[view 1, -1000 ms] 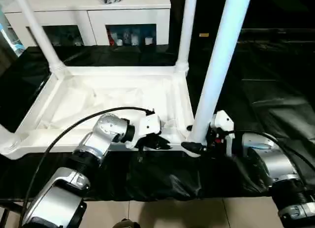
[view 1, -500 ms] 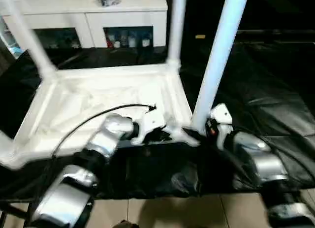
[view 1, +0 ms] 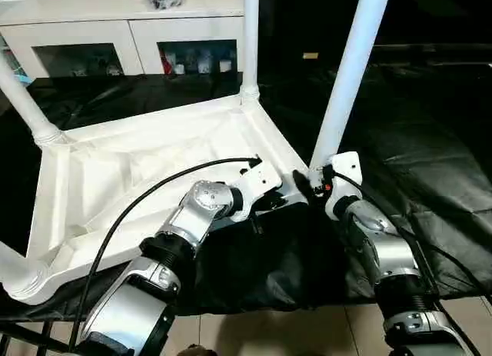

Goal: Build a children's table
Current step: Rotate leg to tighten

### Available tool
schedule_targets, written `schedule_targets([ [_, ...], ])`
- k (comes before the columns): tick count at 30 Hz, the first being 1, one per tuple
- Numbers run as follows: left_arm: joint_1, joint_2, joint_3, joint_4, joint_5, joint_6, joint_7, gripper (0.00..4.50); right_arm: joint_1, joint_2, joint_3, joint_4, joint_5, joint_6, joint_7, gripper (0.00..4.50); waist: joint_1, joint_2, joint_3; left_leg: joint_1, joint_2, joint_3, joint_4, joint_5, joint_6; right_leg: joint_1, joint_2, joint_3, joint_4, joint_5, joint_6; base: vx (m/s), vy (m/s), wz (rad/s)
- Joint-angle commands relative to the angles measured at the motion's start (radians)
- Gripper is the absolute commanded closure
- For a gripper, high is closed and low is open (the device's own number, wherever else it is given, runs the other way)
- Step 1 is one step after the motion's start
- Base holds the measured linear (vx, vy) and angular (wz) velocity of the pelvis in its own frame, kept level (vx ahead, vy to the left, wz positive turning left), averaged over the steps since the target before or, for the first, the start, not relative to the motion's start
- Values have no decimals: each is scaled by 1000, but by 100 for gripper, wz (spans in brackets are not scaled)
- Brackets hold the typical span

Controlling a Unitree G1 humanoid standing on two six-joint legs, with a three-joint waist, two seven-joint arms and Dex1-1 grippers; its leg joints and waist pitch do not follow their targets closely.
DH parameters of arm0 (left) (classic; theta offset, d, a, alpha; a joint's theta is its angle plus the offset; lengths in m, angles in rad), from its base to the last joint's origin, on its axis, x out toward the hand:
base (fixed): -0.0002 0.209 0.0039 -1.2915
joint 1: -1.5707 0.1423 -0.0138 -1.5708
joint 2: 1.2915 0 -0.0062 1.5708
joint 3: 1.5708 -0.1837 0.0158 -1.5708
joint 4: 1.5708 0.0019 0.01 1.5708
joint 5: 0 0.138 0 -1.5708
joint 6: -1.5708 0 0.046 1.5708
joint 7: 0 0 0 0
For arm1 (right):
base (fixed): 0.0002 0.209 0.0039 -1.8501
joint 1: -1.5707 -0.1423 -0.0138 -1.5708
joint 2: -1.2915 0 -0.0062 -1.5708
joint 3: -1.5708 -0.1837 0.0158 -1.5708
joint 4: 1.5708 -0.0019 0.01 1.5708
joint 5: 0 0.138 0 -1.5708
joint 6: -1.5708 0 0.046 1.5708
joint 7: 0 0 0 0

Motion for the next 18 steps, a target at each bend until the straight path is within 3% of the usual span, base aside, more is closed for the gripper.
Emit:
schedule_targets([
  [1,10,-2,-31,-51,-17,-69,-63,450,5,-2,86,-8,26,-13,128,71,1,-14,-58,21,75,-45,-77,-260,44,31,-83,50,-82,-245,-205,0,0,0],
  [6,34,58,-33,-77,-43,-103,-171,450,23,-94,114,-45,49,-31,320,71,4,-15,-60,18,77,-41,-72,-217,76,36,-82,50,-71,-164,-234,0,0,0],
  [10,44,99,-37,-91,-64,-115,-261,450,44,-159,149,-88,76,-33,487,71,13,-13,-60,17,80,-38,-69,-203,91,37,-80,47,-68,-157,-241,0,0,0],
  [14,48,146,-45,-101,-82,-133,-360,450,75,-232,200,-167,134,-1,692,71,24,-15,-58,20,84,-38,-71,-223,85,34,-81,48,-68,-183,-244,0,0,0],
  [18,52,170,-52,-108,-86,-142,-408,450,89,-266,228,-196,152,21,776,71,30,-13,-59,22,85,-39,-72,-233,73,32,-82,48,-69,-206,-239,0,0,0],
])
